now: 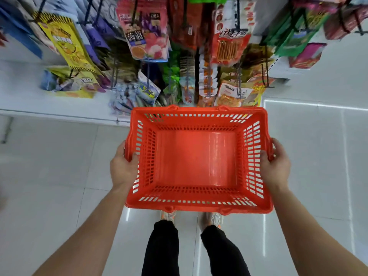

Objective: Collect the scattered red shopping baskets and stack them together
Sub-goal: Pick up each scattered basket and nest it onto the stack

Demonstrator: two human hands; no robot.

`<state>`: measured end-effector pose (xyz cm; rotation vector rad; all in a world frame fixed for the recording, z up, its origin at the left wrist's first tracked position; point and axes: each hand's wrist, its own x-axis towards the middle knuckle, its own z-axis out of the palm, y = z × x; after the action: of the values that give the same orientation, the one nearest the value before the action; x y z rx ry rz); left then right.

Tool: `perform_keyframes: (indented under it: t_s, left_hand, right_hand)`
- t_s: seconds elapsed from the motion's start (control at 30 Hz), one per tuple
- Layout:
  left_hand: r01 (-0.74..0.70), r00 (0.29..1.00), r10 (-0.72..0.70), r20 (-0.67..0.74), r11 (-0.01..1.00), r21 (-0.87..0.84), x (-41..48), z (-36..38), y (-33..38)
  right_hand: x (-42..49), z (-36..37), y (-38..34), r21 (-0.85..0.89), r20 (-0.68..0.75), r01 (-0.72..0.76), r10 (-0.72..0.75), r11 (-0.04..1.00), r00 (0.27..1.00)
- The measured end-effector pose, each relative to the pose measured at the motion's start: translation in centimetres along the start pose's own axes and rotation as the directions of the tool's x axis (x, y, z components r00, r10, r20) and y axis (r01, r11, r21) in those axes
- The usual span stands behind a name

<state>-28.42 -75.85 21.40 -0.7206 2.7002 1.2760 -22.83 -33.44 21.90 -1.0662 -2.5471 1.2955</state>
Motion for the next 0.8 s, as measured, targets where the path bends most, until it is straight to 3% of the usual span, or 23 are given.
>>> perform_keyframes:
  t_s: [0.13, 0.27, 0.47, 0.63, 0.8]
  left_hand:
    - [0.022, 0.994, -0.042, 0.097, 0.981, 0.193, 0.7, 1.6, -2.5]
    - [0.132, 0.968, -0.192, 0.161, 0.937, 0.322, 0.9, 1.0, -2.8]
    - [0.064, 0.973, -0.134, 0.189, 0.939, 0.337, -3.6, -4.5, 2.9]
    - [0.122, 0.978, -0.163, 0.129, 0.952, 0.282, -10.1, -11.3, 7.3]
    - [0.251, 0.968, -0.247, -0.047, 0.954, 0.165, -19.3, -17.3, 8.5]
  right_hand:
    - [0.6, 2.2, 2.7, -0.073, 0.128, -0.035, 0.044, 0.997, 0.991]
    - [0.2, 3.0, 2.2, -0.264, 0.276, 0.010, 0.066, 0.964, 0.959]
    - [-2.3, 0.9, -8.1, -0.422, 0.437, 0.239, -0.034, 0.875, 0.899]
    - [-6.6, -0.6, -18.5, -0.449, 0.621, 0.517, -0.162, 0.728, 0.767]
    - [-13.7, -1.0, -25.2, -0.310, 0.792, 0.756, -0.283, 0.577, 0.541]
